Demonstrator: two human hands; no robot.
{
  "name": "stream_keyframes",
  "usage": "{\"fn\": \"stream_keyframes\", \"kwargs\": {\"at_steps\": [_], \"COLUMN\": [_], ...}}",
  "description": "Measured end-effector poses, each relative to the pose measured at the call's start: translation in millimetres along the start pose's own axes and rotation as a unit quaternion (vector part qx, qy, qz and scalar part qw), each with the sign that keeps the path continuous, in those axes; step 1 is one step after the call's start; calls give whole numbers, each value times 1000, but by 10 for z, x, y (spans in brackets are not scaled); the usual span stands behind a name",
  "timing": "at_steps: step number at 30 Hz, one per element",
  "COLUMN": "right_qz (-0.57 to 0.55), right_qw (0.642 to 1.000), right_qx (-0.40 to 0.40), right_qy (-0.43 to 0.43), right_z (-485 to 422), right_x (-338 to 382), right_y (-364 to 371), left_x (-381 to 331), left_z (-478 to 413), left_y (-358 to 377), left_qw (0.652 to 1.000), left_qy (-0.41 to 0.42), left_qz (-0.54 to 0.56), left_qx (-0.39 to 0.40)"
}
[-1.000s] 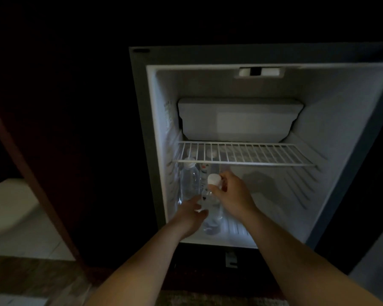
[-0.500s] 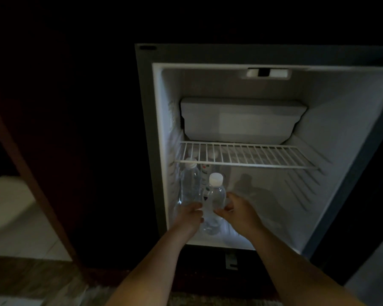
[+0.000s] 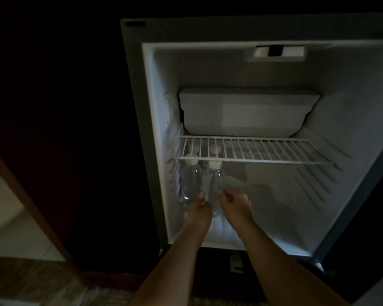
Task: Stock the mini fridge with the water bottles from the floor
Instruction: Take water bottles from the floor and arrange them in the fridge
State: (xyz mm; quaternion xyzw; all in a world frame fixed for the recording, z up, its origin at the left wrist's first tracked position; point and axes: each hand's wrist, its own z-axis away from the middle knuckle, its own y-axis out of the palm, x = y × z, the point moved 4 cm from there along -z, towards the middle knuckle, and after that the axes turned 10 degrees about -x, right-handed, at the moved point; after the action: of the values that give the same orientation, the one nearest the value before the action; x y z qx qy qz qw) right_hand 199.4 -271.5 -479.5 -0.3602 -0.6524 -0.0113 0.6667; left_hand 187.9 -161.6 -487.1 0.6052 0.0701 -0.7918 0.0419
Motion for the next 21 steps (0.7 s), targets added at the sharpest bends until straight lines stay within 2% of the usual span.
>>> {"fn": "stream_keyframes", "kwargs": {"at_steps": [6, 11, 14, 17, 21], "right_qz": [-89, -107, -48, 43, 68], "right_qw": [995, 991, 992, 990, 978], "right_qx": [14, 58, 97, 132, 197], "right_qy": [44, 56, 68, 33, 10], "right_z": [-49, -65, -80, -64, 2], "right_x": [-32, -83, -102, -81, -47], "right_y": [62, 49, 35, 0, -85], "left_x": [3, -30, -83, -117, -147], "left_z": [-69, -54, -29, 3, 145], "left_y": [78, 33, -6, -73, -201], "left_qw": [1000, 999, 997, 991, 972], "left_qy": [18, 38, 37, 11, -82], "left_qz": [24, -23, -69, -131, -201], "left_qx": [9, 25, 29, 17, 87]}}
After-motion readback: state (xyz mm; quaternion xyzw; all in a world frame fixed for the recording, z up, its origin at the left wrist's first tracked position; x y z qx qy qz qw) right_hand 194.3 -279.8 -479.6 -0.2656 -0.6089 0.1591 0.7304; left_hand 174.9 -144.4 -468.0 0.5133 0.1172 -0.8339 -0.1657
